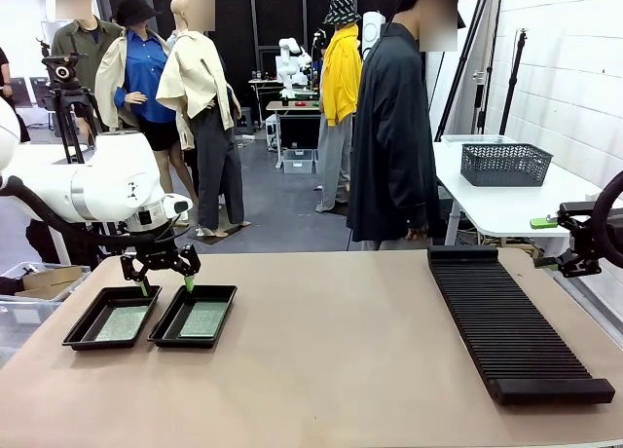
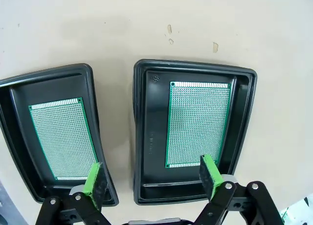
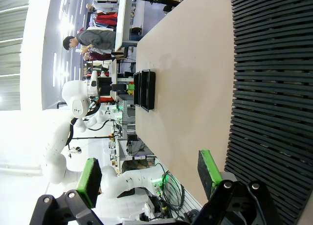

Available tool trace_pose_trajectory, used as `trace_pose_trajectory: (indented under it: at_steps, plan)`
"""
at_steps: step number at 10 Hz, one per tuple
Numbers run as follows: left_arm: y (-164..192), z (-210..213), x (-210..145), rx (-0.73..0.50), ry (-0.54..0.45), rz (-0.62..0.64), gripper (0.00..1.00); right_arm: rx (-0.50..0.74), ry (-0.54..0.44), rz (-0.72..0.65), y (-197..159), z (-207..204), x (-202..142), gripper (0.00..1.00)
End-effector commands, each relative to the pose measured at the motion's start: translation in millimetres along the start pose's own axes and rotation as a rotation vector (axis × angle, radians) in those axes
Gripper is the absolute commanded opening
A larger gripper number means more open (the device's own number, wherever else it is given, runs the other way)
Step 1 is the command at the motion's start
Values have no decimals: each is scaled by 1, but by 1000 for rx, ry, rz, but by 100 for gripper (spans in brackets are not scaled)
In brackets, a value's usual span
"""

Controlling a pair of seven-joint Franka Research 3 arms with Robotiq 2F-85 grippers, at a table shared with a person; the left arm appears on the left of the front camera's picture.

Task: Inspect and transfer BCBs to ESD trays.
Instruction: Pick up the ESD tray and place it on the left side of the table.

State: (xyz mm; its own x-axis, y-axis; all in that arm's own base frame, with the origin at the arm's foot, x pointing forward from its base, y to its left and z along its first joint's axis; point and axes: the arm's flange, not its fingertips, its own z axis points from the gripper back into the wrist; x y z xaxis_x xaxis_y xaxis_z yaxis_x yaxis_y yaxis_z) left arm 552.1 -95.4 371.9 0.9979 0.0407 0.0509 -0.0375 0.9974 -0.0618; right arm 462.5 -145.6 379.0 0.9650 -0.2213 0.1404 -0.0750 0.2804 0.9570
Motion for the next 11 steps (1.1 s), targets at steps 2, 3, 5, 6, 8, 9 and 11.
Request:
trace_pose_trajectory:
  at_steps: [2, 3, 5, 6, 8, 9, 11]
  plan:
    - [1, 0, 0, 3, -1, -1, 100, -7, -4, 0, 1, -2, -4, 100]
    - [1, 0, 0, 3, -1, -1, 100, -7, -4, 0, 1, -2, -4, 100]
    - [0, 0, 0, 0, 0, 0, 100, -7, -4, 0, 1, -2, -4, 100]
    - [8, 9, -1, -70, 7, 14, 100, -7, -4, 0, 1, -2, -4, 100]
    - [34, 26, 2, -272, 74, 15, 100, -7, -4, 0, 1, -2, -4, 100]
    - [52, 36, 4, -380, 74, 28, 100, -7, -4, 0, 1, -2, -4, 100]
    - [92, 58, 9, -663, 79, 12, 100, -7, -4, 0, 1, -2, -4, 100]
